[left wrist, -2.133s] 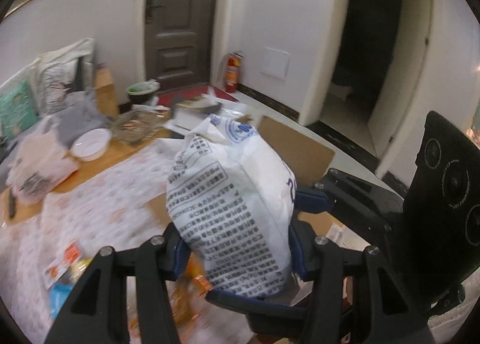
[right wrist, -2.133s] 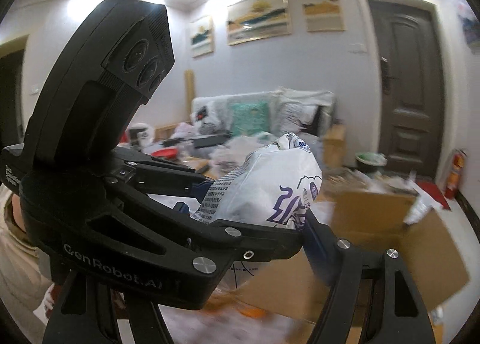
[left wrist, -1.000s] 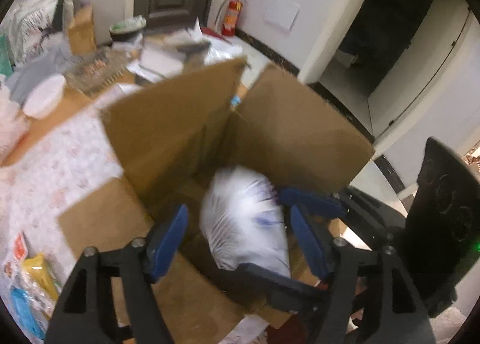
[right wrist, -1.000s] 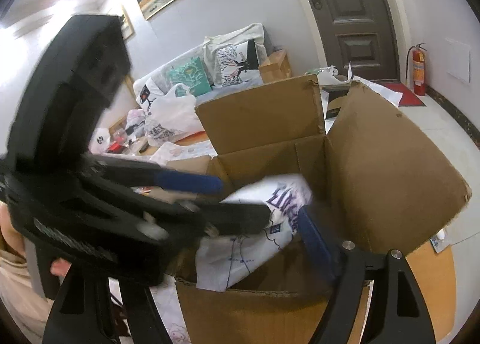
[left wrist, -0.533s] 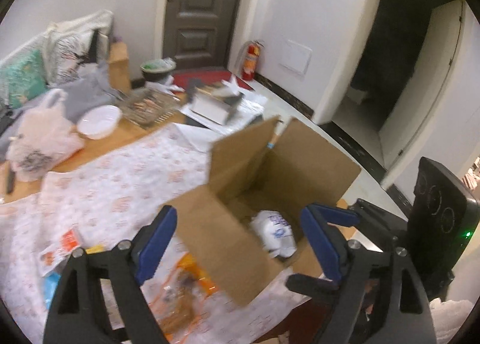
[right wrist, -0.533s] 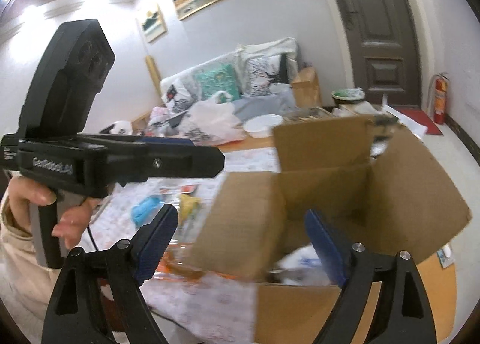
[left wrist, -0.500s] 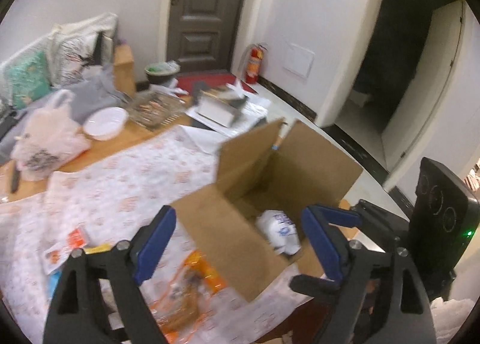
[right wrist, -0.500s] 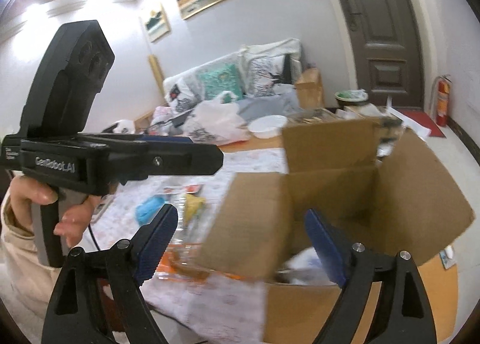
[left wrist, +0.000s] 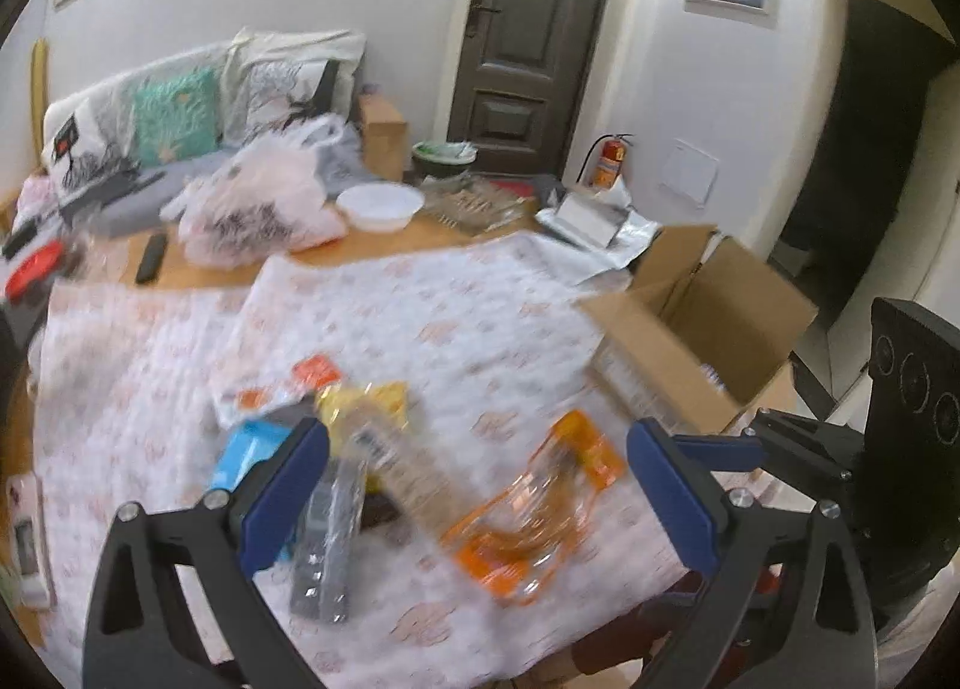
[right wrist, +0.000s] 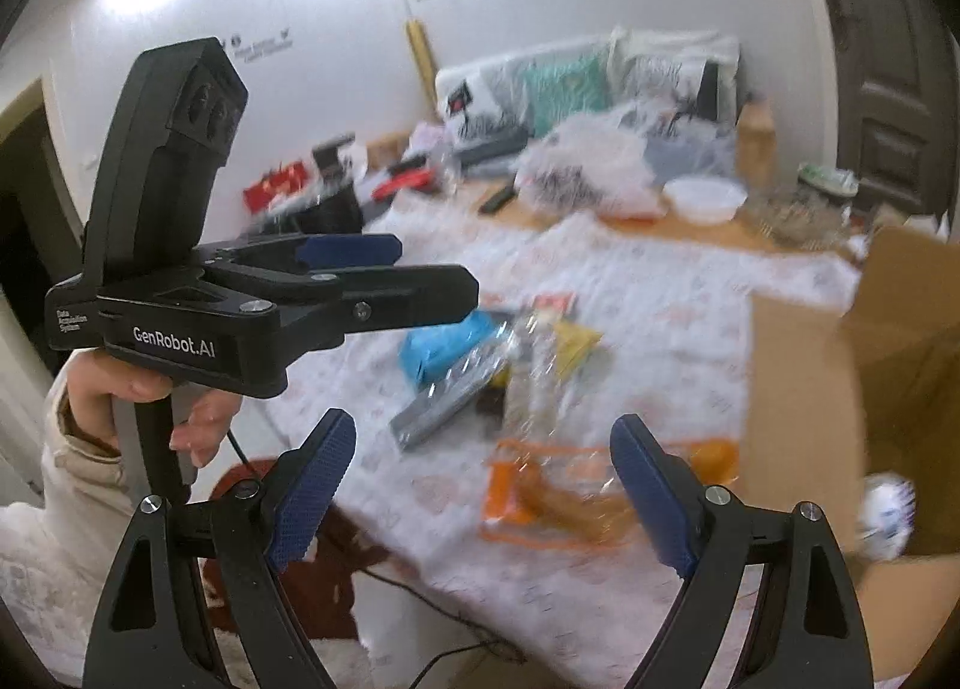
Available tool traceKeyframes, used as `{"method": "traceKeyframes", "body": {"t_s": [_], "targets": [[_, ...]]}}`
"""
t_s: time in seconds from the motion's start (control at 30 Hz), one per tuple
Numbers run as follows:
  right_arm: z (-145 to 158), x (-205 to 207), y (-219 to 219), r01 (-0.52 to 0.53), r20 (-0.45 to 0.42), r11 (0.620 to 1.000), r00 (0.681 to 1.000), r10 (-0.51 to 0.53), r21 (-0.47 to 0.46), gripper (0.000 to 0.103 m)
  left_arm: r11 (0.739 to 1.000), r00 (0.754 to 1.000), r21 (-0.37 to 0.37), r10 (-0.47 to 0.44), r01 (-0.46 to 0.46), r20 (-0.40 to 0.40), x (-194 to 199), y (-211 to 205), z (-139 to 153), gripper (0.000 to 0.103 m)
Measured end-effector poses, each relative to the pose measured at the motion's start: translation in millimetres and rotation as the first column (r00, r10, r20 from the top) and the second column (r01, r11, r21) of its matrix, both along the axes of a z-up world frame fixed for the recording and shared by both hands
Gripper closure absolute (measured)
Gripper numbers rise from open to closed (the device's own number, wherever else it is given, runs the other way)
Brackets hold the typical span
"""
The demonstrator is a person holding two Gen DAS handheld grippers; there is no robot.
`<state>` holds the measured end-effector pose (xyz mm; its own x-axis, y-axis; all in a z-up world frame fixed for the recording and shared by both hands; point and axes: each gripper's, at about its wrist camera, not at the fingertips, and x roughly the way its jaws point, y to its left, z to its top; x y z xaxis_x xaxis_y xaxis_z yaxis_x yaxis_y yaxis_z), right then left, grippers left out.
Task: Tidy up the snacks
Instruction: 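Move the right gripper to the orange sausage pouch and grasp it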
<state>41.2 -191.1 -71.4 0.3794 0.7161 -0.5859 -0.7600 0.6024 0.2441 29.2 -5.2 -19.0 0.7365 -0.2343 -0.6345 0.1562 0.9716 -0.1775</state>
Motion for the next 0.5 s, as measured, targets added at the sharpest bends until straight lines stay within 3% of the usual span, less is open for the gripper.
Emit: {"method": "traceKeyframes", "body": {"t_s": [0.17,0.3,0.4,0.5], "targets": [[-47,10,15,0.071,-0.158,0.997,0.985,-0.075,-0.035,0.018,0.999,1.0,-0.05,-0.002,0.0,-0.03,-2,22,-45,0.004],[-88,25,4,0.229,-0.294,0.97,0.925,-0.242,-0.079,0.018,0.998,0.999,-0.064,-0.027,0.024,-0.034,2,29,-72,0.004],[-106,30,-6,0.302,-0.341,0.951,0.888,-0.308,-0.071,0.018,0.998,0.998,-0.057,-0.035,0.032,-0.053,10,30,-84,0.004],[-113,36,-10,0.337,-0.355,0.94,0.873,-0.335,-0.057,0.018,0.999,0.998,-0.042,-0.036,0.033,-0.053,19,32,-91,0.004]]}}
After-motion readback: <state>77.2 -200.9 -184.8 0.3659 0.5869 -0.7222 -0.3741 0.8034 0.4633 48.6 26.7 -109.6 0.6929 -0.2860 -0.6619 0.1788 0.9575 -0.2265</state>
